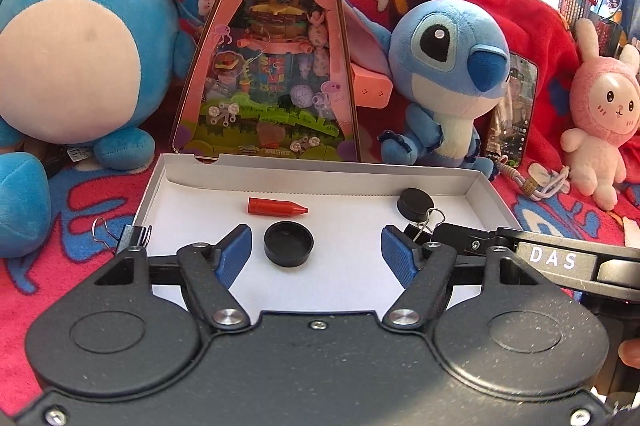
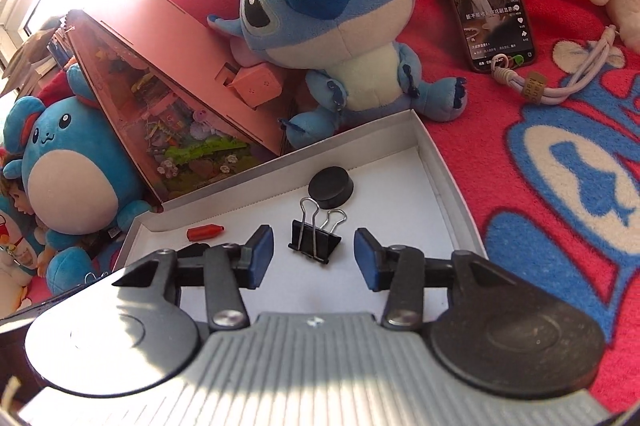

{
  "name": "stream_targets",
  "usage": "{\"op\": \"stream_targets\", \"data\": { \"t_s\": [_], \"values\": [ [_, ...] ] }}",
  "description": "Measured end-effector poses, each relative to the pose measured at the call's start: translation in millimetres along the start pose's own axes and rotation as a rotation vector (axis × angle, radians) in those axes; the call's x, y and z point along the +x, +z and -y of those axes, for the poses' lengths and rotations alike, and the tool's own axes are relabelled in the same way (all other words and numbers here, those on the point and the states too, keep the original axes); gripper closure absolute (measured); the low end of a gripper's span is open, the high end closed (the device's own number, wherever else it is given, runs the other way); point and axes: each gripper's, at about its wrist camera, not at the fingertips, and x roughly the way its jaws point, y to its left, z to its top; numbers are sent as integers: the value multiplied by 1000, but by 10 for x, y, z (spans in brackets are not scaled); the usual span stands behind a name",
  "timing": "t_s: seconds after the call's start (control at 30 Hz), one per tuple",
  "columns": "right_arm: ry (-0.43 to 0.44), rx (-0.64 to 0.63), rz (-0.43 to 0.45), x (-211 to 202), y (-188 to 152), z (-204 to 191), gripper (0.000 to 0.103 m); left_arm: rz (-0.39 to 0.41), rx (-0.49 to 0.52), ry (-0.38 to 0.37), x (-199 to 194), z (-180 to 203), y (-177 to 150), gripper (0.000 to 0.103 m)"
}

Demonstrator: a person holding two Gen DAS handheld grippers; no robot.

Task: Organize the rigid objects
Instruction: 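Lift both open tools up and away from the white box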

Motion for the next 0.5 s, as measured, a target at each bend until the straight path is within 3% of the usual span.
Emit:
{"op": "stream_targets", "data": {
  "t_s": [0.5],
  "values": [
    [27,-65,42,-386,-92,-25,34,42,57,-20,-418,78,-132,29]
  ]
}}
